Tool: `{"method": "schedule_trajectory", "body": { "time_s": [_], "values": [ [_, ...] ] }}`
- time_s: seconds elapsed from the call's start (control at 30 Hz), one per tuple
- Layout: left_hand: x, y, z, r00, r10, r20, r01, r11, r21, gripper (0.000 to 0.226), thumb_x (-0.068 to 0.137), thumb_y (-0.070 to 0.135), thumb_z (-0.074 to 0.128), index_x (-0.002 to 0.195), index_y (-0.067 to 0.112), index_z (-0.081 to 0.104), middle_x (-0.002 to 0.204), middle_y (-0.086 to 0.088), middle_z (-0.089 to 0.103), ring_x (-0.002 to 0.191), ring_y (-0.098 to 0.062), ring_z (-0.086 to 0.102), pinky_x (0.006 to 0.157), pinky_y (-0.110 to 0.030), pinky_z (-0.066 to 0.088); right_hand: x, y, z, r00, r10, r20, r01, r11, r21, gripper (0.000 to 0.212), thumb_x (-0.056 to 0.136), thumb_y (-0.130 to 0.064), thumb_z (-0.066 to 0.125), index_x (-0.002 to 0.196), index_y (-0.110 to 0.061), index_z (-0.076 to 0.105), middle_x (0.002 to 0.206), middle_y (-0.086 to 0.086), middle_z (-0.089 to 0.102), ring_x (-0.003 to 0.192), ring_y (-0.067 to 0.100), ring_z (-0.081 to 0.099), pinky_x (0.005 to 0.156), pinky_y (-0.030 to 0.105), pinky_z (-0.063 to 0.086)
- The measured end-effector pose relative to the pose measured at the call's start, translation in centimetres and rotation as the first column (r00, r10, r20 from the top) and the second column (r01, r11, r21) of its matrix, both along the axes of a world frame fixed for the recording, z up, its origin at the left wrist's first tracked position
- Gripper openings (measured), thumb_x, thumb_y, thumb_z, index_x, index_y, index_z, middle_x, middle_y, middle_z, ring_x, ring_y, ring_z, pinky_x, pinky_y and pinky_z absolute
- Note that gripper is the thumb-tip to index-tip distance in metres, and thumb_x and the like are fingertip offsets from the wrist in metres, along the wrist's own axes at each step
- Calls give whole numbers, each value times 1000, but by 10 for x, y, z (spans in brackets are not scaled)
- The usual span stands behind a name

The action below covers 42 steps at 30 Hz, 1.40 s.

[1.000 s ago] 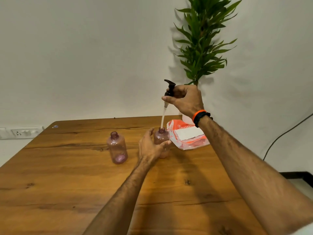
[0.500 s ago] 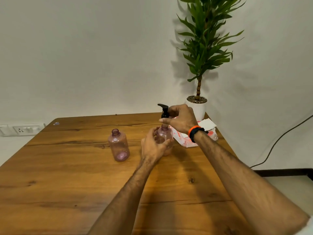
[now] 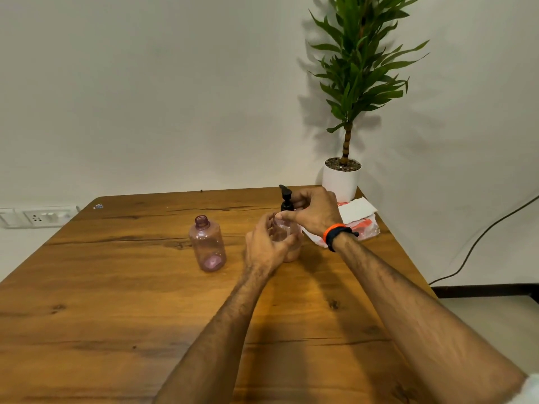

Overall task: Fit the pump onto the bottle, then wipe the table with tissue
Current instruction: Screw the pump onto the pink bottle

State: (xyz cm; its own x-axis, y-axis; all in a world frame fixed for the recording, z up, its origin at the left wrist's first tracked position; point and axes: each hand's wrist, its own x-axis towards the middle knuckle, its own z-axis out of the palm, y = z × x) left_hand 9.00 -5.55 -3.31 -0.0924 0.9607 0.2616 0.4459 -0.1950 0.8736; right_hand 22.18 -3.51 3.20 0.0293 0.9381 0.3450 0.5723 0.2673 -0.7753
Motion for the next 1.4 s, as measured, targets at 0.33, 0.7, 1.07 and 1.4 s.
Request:
{"method": "schedule_trajectory", "body": {
  "time_s": [0.33, 0.7, 1.07, 1.4],
  "values": [
    [0, 2, 0, 999, 8, 44, -7, 1000, -24, 69, 64, 46, 83, 125, 32, 53, 111, 10, 65, 99, -11, 67, 83, -40, 60, 12, 4, -2, 996, 81, -27, -82, 995, -55, 46, 66, -38, 86, 108, -29, 71, 95, -22, 68, 82, -3, 61, 73, 19, 53],
    [1, 3, 1, 999, 17, 35, -15, 999, -34, 65, 67, 39, 83, 125, 31, 52, 118, 5, 66, 101, -12, 67, 84, -42, 59, 1, 1, -4, 984, -28, -177, 20, 999, -49, 42, 53, -40, 92, 83, -25, 66, 80, -12, 70, 72, -3, 64, 59, 8, 46],
    [1, 2, 0, 999, 8, 36, -7, 999, -33, 66, 66, 40, 83, 124, 33, 52, 115, 7, 66, 99, -10, 67, 83, -41, 60, 4, 1, -8, 976, 36, -213, -57, 994, -90, 37, 57, -25, 92, 86, -24, 69, 78, -16, 71, 72, -6, 67, 64, 11, 49],
    [0, 3, 1, 999, 0, 44, 2, 999, -48, 66, 67, 38, 83, 125, 34, 52, 119, 6, 66, 102, -11, 66, 87, -41, 59, 6, 1, -7, 980, 116, -162, -133, 987, -95, 32, 67, -27, 87, 96, -26, 74, 90, -15, 73, 85, 4, 66, 72, 19, 49]
  ]
}}
